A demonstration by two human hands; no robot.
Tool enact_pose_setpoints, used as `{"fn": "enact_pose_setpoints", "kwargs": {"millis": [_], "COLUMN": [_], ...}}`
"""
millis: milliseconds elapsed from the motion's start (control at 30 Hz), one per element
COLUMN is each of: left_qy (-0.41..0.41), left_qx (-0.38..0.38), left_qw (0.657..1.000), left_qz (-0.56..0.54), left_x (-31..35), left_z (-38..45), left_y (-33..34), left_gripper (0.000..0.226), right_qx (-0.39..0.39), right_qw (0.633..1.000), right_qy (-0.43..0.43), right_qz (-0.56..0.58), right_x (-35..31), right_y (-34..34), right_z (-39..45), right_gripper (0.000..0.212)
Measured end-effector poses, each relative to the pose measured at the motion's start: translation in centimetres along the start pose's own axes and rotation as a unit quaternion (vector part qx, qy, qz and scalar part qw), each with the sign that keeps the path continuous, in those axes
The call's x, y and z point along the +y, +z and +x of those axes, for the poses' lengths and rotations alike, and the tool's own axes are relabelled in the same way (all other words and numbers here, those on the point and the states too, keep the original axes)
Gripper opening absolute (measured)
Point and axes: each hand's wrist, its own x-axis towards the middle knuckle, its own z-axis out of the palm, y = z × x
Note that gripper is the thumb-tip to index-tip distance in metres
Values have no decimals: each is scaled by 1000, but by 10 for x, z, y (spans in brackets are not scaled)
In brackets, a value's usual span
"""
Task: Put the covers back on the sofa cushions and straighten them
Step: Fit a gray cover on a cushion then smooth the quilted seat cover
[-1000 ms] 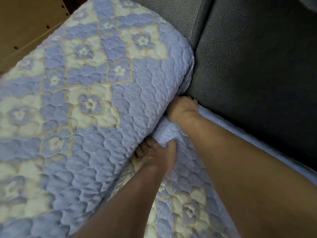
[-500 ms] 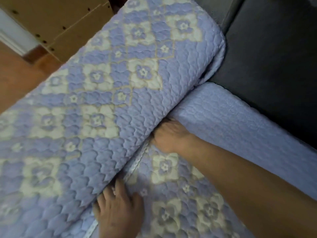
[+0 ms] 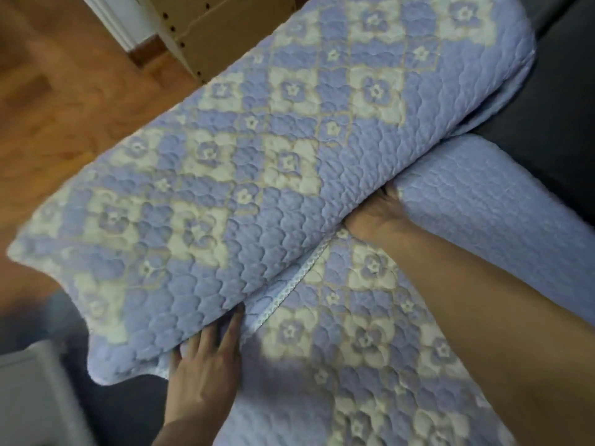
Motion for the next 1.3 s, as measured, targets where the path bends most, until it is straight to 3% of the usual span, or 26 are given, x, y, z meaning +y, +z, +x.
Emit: {"fn": "enact_pose_setpoints", "kwargs": {"millis": [100,233,367,467,667,800,933,1067,1133,1200,1300], "left_qy": [28,78,83,68,151,121,39,102,125,102,44], "left_qx": [47,71,28,12,-28,-40,-29,14,17,4,-13], "left_qw": [997,981,989,996,988,988,999,991,987,990,992], "left_qz": [-48,-161,-118,-64,30,87,-12,-83,-103,-98,-116], "left_x": [8,31,9,-31,-82,-88,-71,-60,-59,-60,-61], "left_z": [-5,-19,-15,-6,-6,1,-9,-34,-31,-22,-13], "left_y": [6,17,28,26,21,18,17,18,26,32,20], "left_gripper": [69,66,73,74,98,92,83,82,78,74,69], "right_qx": [26,45,48,0,-58,7,-6,-68,-76,-89,-70], "right_qw": [996,974,984,995,997,998,991,992,996,992,996], "right_qy": [-72,-222,-164,-96,-49,-53,-132,-97,-36,5,-37], "right_qz": [-48,15,41,42,-23,36,14,-36,36,88,36], "right_x": [-11,-67,-110,-122,-142,-147,-148,-167,-179,-187,-189], "right_y": [-11,4,16,13,10,13,22,35,30,18,16], "right_z": [-45,-117,-101,-91,-124,-171,-159,-127,-111,-108,-120], "right_gripper": [65,48,49,55,62,54,55,66,71,74,72]}}
